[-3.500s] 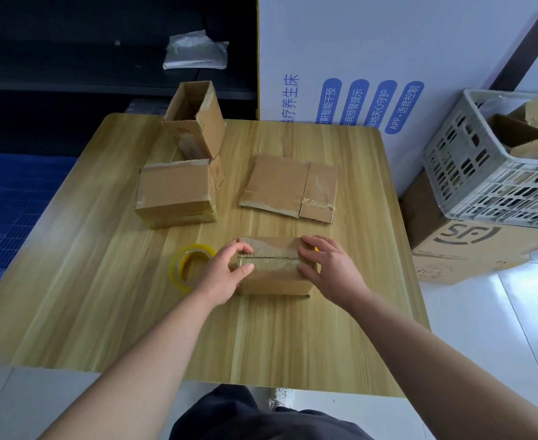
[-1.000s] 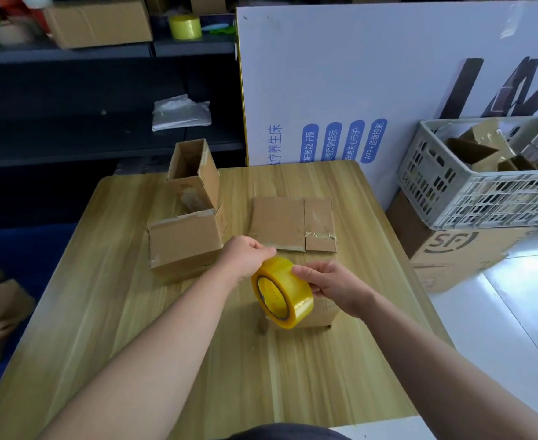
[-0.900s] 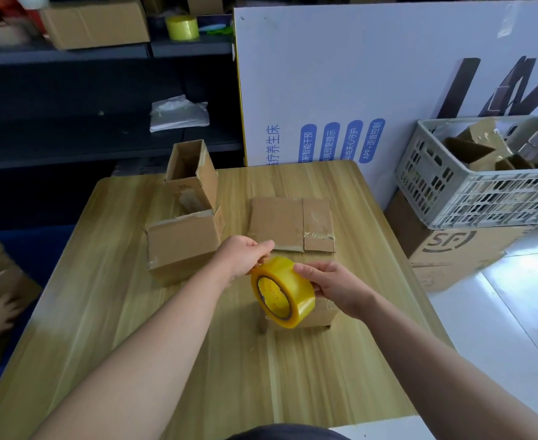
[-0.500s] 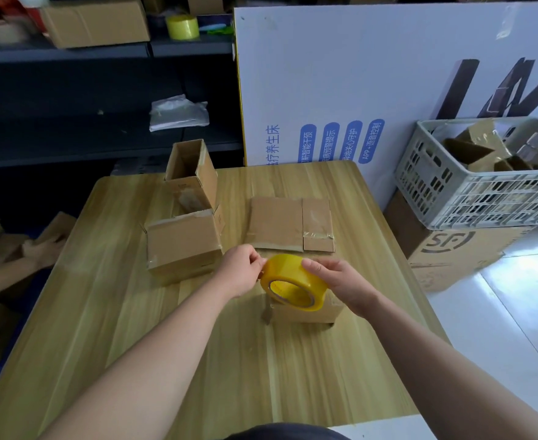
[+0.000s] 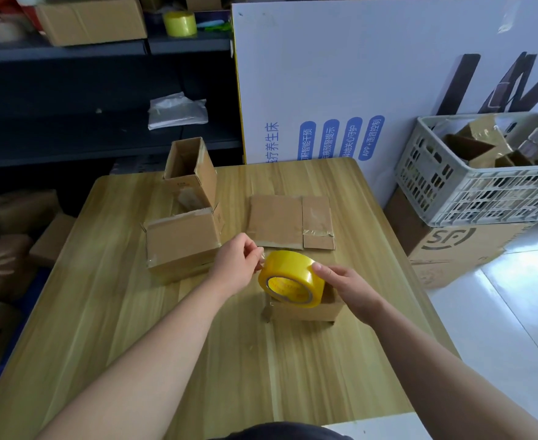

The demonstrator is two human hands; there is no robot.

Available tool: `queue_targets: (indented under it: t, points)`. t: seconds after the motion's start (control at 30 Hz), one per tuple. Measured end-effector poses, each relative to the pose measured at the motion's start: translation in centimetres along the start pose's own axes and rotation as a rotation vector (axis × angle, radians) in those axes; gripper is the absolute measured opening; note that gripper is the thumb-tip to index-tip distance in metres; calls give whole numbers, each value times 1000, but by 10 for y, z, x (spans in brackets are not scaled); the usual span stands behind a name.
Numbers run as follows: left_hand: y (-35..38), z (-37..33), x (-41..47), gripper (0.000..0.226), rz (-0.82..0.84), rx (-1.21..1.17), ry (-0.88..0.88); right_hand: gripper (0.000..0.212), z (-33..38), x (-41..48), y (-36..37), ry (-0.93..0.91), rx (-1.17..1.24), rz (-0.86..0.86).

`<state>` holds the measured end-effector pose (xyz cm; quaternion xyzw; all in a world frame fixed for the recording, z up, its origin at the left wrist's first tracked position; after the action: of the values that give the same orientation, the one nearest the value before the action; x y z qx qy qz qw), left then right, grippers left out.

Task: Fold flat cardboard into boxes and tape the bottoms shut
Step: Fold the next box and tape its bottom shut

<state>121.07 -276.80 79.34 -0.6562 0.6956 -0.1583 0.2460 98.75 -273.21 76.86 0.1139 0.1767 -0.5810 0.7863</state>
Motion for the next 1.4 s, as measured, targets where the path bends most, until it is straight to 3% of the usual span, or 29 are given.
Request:
queue_targets:
  t: [0.1, 0.2, 0.27, 0.37, 0.57, 0.83, 1.03, 1.4]
  points:
    - [0, -4, 3, 20, 17, -11, 6, 50, 4, -1, -4, -73, -21, -157]
    - [2, -3, 5, 19, 54, -26, -12, 48, 12, -4, -15, -197, -309, -310]
    - [4, -3, 5, 16, 95, -116, -40, 51, 11, -5, -18, -172, -393, -242]
    - [9, -7, 4, 11, 154, -286, -83, 40, -5, -8, -16, -26, -194, -40]
    - [20, -20, -2, 17, 171, -492, -55, 29, -17, -10, -22, 36, -96, -34]
    - [49, -22, -1, 18, 121, -604, -94, 77, -7, -8, -31, -36, 88, -15]
    - [52, 0, 0, 5, 209, -533, -168, 53, -7, -9, -35, 17, 36, 9]
    - [41, 4, 3, 19, 256, -571, -236, 39, -10, -4, -37, -9, 74, -32]
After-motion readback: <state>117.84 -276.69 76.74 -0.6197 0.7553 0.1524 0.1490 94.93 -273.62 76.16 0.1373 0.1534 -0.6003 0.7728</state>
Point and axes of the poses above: each hand's wrist, its own x-axis towards the middle knuckle, its own y-axis out of the palm, z = x × y, the point moved 3 cm from there along x, towards the middle knuckle, and after that the axes turned 3 degrees about z, right-handed, at the moved point
